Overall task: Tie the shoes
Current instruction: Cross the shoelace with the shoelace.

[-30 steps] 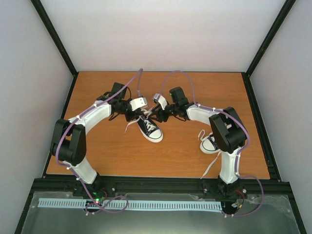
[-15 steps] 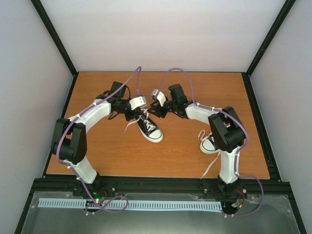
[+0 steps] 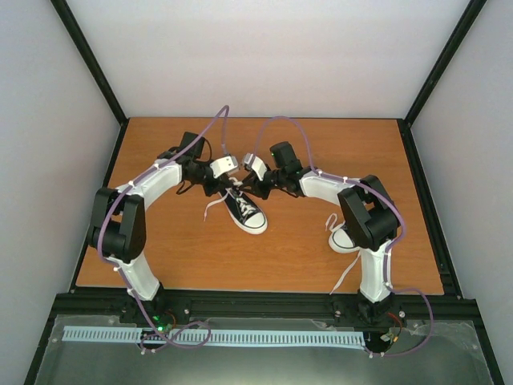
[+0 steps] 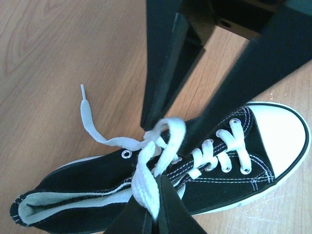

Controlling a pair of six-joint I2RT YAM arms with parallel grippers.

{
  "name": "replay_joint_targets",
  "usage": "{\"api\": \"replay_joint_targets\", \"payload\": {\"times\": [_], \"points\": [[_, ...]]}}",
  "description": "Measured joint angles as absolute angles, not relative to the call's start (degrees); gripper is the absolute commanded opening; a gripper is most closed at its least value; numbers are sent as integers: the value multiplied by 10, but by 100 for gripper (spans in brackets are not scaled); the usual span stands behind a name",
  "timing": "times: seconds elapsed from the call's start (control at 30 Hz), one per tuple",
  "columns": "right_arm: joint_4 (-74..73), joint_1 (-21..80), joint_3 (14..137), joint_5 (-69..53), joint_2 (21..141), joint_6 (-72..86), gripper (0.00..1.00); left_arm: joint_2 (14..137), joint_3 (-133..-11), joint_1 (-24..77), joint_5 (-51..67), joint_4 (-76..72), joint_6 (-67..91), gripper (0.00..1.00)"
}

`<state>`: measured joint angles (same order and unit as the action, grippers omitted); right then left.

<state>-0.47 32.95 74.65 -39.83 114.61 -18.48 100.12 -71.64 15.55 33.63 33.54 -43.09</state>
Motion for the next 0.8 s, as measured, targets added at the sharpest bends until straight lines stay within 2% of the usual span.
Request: {"api": "replay_joint_targets", "payload": {"times": [0.13, 0.33, 0.43, 0.6, 0.73, 0.8], "points": [[-7, 330, 747, -394, 1146, -188, 7, 1001, -716, 155, 337, 338, -436, 3], [-13, 330, 748, -387, 1146, -186, 3, 1001, -716, 155, 331, 342, -456, 51], [-16, 330, 748, -383, 1146, -186, 3, 1001, -716, 154, 325, 342, -471, 57], [-16, 330, 748, -384, 1146, -178, 3, 1002, -717, 155, 329, 342, -489, 55], [-17, 330, 751, -384, 1146, -171, 3, 1023, -732, 159, 333, 349, -504, 36], [-17, 330, 753, -384, 1146, -168, 3, 1035, -736, 162, 337, 352, -510, 22]]}}
